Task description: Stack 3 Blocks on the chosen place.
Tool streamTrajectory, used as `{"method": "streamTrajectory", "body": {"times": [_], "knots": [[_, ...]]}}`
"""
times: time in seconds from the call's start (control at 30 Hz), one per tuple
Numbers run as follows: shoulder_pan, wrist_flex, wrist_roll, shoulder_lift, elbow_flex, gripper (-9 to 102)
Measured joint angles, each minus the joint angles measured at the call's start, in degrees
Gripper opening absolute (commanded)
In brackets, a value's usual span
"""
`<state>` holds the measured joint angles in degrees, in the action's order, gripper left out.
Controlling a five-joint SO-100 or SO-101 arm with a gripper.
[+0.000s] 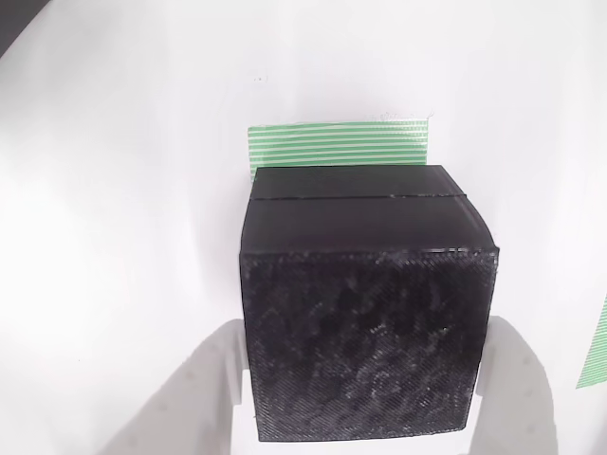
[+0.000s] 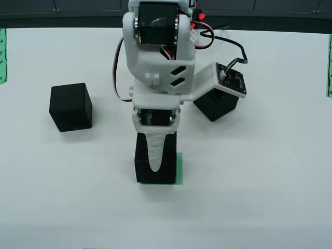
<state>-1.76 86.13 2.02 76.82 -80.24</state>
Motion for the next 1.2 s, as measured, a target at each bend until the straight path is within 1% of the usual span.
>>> {"method": "streamTrajectory", "body": {"times": [0.17, 0.8, 0.87, 1.03, 1.2], "knots": [[-1.14, -0.53, -0.35, 0.0, 0.0, 21], [-1.14, -0.79, -0.35, 0.0, -1.05, 21], [-1.14, -0.79, -0.35, 0.0, -1.05, 25], [-1.14, -0.79, -0.35, -0.35, -1.23, 27], [-1.05, -0.79, -0.35, -0.53, -1.32, 32]]}}
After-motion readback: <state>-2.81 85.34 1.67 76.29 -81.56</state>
